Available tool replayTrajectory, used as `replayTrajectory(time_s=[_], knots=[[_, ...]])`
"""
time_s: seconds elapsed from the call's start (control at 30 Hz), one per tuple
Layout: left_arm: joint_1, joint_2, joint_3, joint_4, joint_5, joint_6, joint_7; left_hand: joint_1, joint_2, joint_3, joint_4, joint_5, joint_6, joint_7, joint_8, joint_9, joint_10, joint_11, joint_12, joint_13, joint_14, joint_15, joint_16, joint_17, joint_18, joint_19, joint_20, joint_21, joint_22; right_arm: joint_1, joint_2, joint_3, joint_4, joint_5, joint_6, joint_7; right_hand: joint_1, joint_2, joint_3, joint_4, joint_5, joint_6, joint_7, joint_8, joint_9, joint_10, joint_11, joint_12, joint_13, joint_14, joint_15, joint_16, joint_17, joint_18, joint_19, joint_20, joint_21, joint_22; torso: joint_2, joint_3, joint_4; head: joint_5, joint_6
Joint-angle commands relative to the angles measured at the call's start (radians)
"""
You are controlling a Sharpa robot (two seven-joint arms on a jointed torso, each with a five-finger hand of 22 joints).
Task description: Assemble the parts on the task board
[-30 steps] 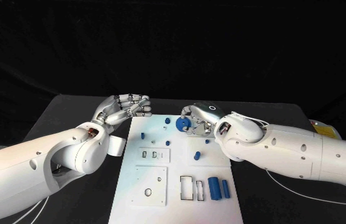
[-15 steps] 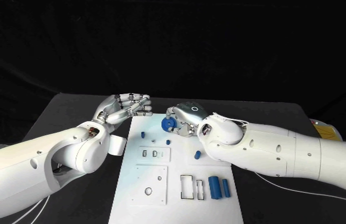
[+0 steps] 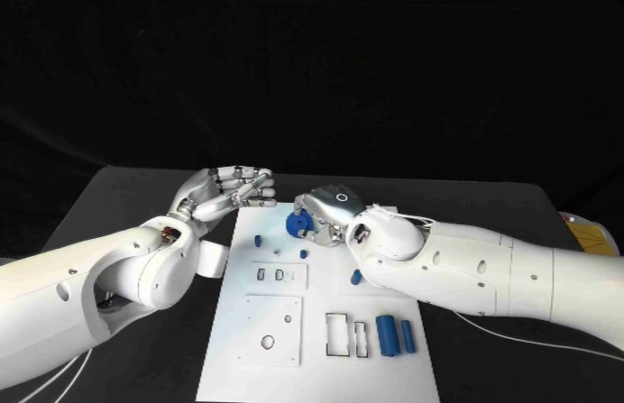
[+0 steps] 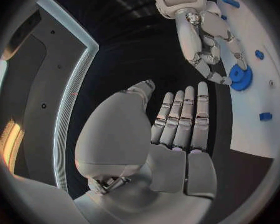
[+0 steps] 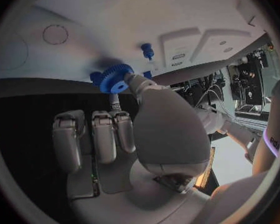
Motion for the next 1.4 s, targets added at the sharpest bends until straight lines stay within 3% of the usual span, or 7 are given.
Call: replayTrajectory(time_s=[0.03,0.37,0.77,0.83,0.93,0.97,1.4], knots=[[0.001,0.002,0.001,0.003,0.003,0.015,0.010,0.000,-0.006,0.005,0.001,-0.006,-0.010,0.038,-0.003,-0.001,-0.003,-0.001,-0.003,0.001,-0.007,-0.001,-0.007,0.001,0.004,0.005,0.002,0.005,-0.002,-0.003,0.010,-0.001,-0.014,-0.020,0.013,-0.003,-0.003,0.006,0.008,0.000,-0.001,0.054,-0.041,0.002,0.003,0.065,-0.007,0.002,0.209,0.095,-0.006,0.005,0.227,-0.014,0.103,-0.008,0.005,0.263,-0.001,0.0007,0.0007,0.002,-0.002],[0.001,0.002,0.001,0.003,0.003,0.015,0.009,0.000,-0.006,0.005,0.001,-0.006,-0.010,0.038,-0.003,-0.001,-0.003,-0.001,-0.003,0.001,-0.007,-0.001,-0.007,0.001,0.004,0.005,0.002,0.005,-0.002,-0.005,0.033,-0.001,-0.046,-0.022,0.015,-0.001,-0.017,-0.003,0.023,0.000,-0.005,0.043,-0.034,-0.014,-0.002,0.060,-0.001,-0.005,0.203,0.094,-0.002,0.004,0.224,-0.014,0.103,-0.006,0.005,0.263,-0.001,0.0004,-0.0009,0.002,-0.004],[0.001,0.002,0.001,0.002,0.003,0.016,0.006,0.001,-0.006,0.005,0.001,-0.006,-0.010,0.038,-0.003,-0.001,-0.002,-0.001,-0.004,0.001,-0.008,-0.001,-0.008,0.001,0.004,0.005,0.002,0.005,-0.002,-0.005,0.042,-0.002,-0.061,-0.002,0.035,0.005,-0.102,-0.028,0.016,0.039,-0.018,-0.019,-0.002,-0.099,-0.028,0.036,0.029,-0.033,0.176,0.093,0.024,0.003,0.218,-0.014,0.103,0.018,0.005,0.263,-0.002,0.0000,-0.0011,0.004,-0.003],[0.001,0.002,0.001,0.002,0.003,0.016,0.006,0.001,-0.006,0.005,0.001,-0.006,-0.010,0.038,-0.003,-0.001,-0.002,-0.001,-0.004,0.001,-0.008,-0.001,-0.008,0.001,0.004,0.005,0.002,0.005,-0.002,-0.005,0.042,-0.002,-0.063,0.008,0.045,0.005,-0.150,-0.015,-0.001,0.080,-0.011,-0.028,0.001,-0.117,-0.031,0.034,0.032,-0.036,0.173,0.093,0.028,0.003,0.218,-0.014,0.102,0.023,0.003,0.262,-0.002,0.0001,-0.0013,0.003,-0.002],[0.001,0.002,0.001,0.001,0.003,0.016,0.005,0.001,-0.006,0.005,0.001,-0.006,-0.010,0.038,-0.003,-0.001,-0.002,-0.001,-0.004,0.001,-0.008,-0.001,-0.008,0.001,0.004,0.005,0.002,0.005,-0.002,-0.005,0.039,-0.002,-0.063,0.021,0.058,0.005,-0.184,-0.006,-0.015,0.107,-0.010,-0.027,0.002,-0.128,-0.030,0.033,0.034,-0.036,0.173,0.093,0.030,0.003,0.220,-0.014,0.103,0.025,0.004,0.263,-0.002,0.0007,-0.0013,0.003,-0.001],[0.001,0.002,0.001,0.001,0.003,0.016,0.005,0.001,-0.006,0.005,0.001,-0.006,-0.010,0.038,-0.003,-0.001,-0.002,-0.001,-0.004,0.001,-0.008,-0.001,-0.008,0.001,0.004,0.005,0.002,0.005,-0.002,-0.005,0.038,-0.002,-0.063,0.025,0.062,0.006,-0.238,0.015,-0.028,0.110,0.001,-0.022,0.002,-0.134,-0.028,0.035,0.034,-0.034,0.174,0.094,0.030,0.004,0.222,-0.014,0.103,0.025,0.005,0.263,-0.002,0.0009,-0.0010,0.004,-0.001],[0.001,0.002,0.001,0.000,0.003,0.014,0.003,0.001,-0.006,0.005,0.001,-0.005,-0.010,0.038,-0.004,-0.001,-0.002,-0.001,-0.005,0.001,-0.010,-0.001,-0.010,0.001,0.004,0.005,0.002,0.005,-0.002,-0.005,0.025,-0.002,-0.064,0.047,0.097,0.012,-0.250,0.022,-0.030,0.109,0.008,-0.014,0.000,-0.135,-0.026,0.038,0.033,-0.030,0.179,0.094,0.029,0.005,0.225,-0.014,0.103,0.025,0.005,0.263,-0.001,0.0014,-0.0014,0.003,-0.002]])
